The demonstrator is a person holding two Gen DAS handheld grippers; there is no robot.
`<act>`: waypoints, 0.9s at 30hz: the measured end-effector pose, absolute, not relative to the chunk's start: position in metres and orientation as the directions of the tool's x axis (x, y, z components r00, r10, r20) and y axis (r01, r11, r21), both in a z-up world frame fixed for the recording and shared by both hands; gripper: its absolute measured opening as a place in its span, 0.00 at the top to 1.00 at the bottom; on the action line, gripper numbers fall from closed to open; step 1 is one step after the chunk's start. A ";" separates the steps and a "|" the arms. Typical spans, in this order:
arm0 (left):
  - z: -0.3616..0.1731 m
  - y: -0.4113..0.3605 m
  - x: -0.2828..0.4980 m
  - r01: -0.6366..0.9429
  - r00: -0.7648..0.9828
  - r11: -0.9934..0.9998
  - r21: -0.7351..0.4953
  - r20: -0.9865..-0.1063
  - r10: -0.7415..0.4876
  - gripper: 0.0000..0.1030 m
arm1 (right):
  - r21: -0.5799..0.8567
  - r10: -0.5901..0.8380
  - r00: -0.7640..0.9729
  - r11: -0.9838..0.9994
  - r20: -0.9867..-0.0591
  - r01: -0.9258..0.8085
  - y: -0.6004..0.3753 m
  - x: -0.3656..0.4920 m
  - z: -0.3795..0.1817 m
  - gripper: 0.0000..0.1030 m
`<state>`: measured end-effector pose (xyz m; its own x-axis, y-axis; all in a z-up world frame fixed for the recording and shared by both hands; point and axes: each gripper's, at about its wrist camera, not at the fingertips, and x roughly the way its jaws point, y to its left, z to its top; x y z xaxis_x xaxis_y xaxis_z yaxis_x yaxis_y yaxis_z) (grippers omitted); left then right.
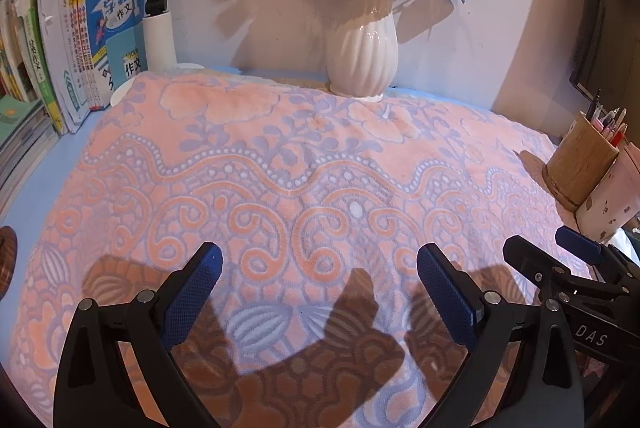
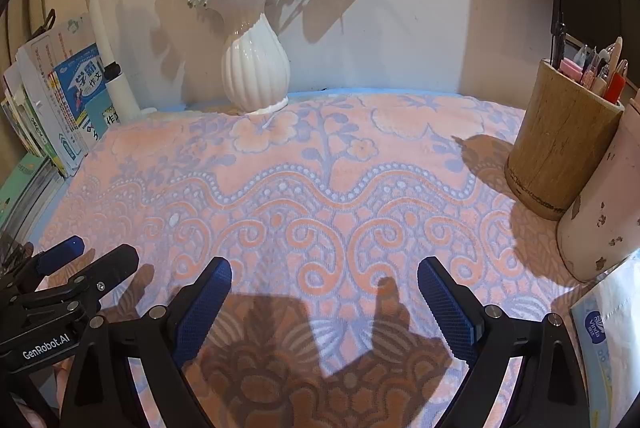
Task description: Organize soft objects
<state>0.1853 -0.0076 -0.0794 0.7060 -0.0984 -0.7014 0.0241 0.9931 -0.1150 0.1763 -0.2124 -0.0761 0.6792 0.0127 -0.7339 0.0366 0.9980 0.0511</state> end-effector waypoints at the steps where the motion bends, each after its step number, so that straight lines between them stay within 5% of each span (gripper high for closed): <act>1: -0.080 -0.008 0.186 0.023 0.704 0.993 -0.114 -0.704 -0.098 0.05 | 0.054 0.014 0.677 0.998 -0.735 0.037 -0.213 0.177 -0.076 0.09; 27: -0.085 -0.004 0.191 0.029 0.666 0.989 -0.147 -0.734 -0.129 0.05 | 0.043 0.022 0.662 0.999 -0.750 0.015 -0.207 0.178 -0.079 0.09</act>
<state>0.1912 -0.0042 -0.0848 0.6664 -0.1287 -0.7344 0.0288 0.9887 -0.1471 0.1782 -0.2075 -0.0789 0.6616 0.0219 -0.7495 0.0155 0.9990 0.0428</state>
